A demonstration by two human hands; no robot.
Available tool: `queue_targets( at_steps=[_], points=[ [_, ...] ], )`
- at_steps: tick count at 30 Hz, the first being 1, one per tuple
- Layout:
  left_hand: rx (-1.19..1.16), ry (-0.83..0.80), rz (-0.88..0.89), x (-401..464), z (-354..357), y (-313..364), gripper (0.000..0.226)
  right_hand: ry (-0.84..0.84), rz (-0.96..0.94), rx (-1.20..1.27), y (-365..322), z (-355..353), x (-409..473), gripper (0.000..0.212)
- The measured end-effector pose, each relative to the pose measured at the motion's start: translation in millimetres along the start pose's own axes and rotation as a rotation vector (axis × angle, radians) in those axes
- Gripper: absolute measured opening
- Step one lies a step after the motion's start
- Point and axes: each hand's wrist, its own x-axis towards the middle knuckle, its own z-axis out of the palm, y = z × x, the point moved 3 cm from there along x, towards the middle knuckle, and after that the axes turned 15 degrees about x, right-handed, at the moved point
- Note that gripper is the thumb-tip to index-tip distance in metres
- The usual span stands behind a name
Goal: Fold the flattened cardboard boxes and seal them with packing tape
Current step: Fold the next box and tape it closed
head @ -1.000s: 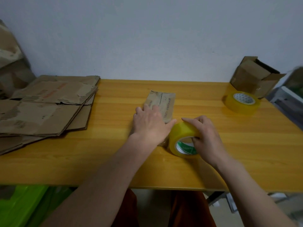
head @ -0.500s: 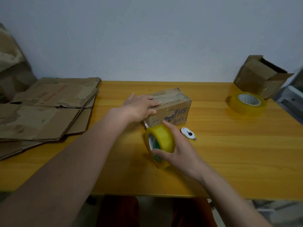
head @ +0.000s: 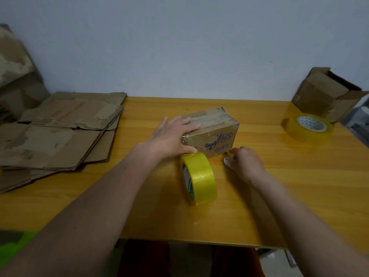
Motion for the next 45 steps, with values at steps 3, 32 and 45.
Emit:
queue_targets(
  at_steps=[3, 32, 45],
  points=[
    [-0.008, 0.005, 0.006, 0.6, 1.4, -0.9, 0.083, -0.154, 0.010, -0.069, -6.0, -3.1, 2.4, 0.030],
    [-1.734, -0.029, -0.733, -46.9, 68.2, 38.9, 0.011, -0.026, -0.450, 0.790, -94.8, -19.5, -19.9, 0.017],
    [-1.782, 0.035, -0.724, -42.8, 62.4, 33.1, 0.003, -0.084, -0.562, 0.434, -107.6, -16.4, -27.6, 0.021]
  ],
)
